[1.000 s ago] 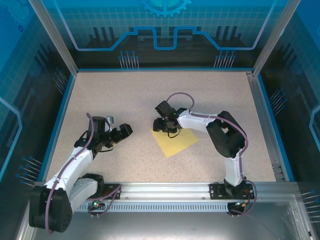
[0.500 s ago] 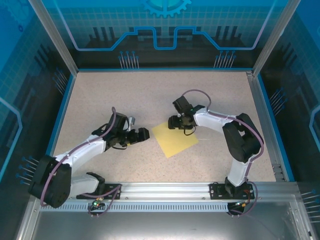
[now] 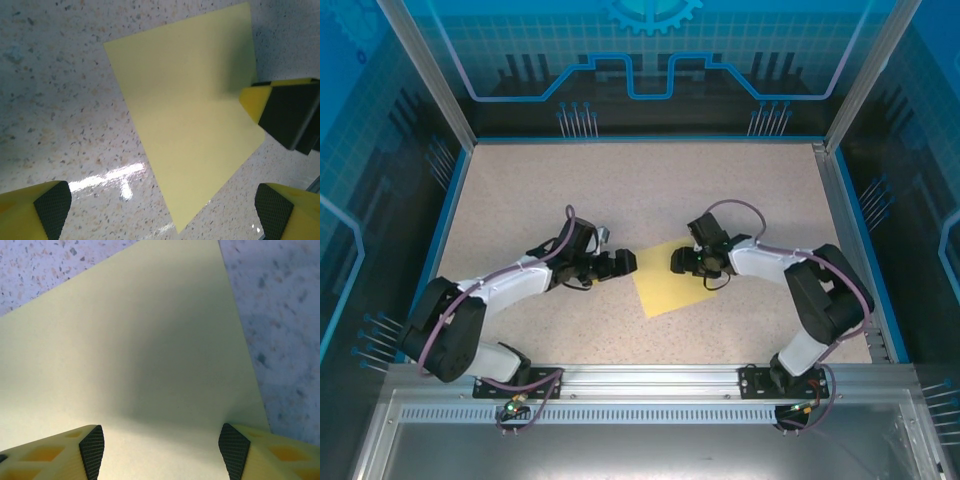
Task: Fold a paper plane with a square sheet of paper (pick it up from the middle)
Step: Move the square sheet of paper to the center of the table.
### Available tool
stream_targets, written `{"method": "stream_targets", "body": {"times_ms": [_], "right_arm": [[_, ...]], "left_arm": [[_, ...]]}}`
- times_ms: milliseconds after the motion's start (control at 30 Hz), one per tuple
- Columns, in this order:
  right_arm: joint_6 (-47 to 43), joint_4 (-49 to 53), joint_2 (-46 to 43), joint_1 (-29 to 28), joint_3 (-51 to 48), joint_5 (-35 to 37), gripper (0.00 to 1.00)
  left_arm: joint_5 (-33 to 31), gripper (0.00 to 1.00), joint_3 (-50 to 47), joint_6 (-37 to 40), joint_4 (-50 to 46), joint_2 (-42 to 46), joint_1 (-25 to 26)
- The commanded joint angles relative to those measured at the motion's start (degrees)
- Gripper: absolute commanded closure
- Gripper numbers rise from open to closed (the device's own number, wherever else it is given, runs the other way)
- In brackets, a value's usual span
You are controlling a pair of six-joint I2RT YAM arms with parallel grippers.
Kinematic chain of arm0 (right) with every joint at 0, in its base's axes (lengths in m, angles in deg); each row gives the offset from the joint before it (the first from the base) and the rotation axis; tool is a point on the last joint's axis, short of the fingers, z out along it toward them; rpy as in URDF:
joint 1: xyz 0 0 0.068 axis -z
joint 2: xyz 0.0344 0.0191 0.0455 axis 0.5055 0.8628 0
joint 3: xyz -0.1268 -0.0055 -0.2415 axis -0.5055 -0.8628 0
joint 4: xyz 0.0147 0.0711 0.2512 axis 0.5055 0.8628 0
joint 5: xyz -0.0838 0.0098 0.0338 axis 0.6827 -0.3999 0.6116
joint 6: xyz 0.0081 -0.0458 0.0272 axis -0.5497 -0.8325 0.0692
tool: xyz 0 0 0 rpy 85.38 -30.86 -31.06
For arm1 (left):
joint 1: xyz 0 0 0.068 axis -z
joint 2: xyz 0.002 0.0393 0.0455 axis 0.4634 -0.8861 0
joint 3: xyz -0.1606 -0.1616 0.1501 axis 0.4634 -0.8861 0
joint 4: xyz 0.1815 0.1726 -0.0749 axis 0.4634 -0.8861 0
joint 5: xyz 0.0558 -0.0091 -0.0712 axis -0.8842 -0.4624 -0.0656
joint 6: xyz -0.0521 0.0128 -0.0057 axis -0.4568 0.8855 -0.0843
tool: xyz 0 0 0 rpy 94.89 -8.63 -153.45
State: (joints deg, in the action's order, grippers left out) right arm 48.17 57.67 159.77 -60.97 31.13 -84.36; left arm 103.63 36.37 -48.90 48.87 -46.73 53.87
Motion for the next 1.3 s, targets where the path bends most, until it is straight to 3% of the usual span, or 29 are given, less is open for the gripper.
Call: {"method": "stream_targets", "body": {"times_ms": [0,167,267,433,567,700,800,1067,1267], "right_arm": [[14.06,-0.58,-0.45,-2.91,-7.24,-1.20,0.32],[24.33,-1.10,-3.59,-10.14,-8.89,4.35,0.32],[25.29,2.10,-6.63,-13.35,-7.80,9.02,0.31],[10.55,11.99,-11.07,-13.97,-1.33,13.03,0.22],[-1.54,20.60,-9.17,-15.57,5.80,12.98,0.13],[-6.60,27.01,-5.39,-16.53,10.97,13.33,0.01],[-4.74,32.73,-0.77,-17.16,16.05,16.64,0.01],[-0.04,23.39,4.90,-19.14,17.15,5.92,0.03],[-0.87,23.12,10.83,-18.52,18.61,6.57,0.04]], "left_arm": [[1.44,0.02,2.12,-2.57,3.14,-1.96,0.63],[1.65,0.02,4.21,-3.45,3.57,-4.80,1.42],[1.35,0.01,4.78,-3.17,3.21,-5.44,1.58],[-2.02,0.02,4.48,-2.60,0.93,-3.74,1.57],[-9.14,0.01,2.61,-3.51,-1.44,0.10,1.60],[-14.23,0.01,-0.42,-5.01,-1.61,4.98,1.60],[-16.58,0.02,-2.52,-4.73,-1.56,8.78,1.60],[-23.37,0.02,-5.37,-2.02,-6.10,16.93,1.12],[-24.09,0.02,-5.89,-0.54,-7.41,18.88,0.29]]}}
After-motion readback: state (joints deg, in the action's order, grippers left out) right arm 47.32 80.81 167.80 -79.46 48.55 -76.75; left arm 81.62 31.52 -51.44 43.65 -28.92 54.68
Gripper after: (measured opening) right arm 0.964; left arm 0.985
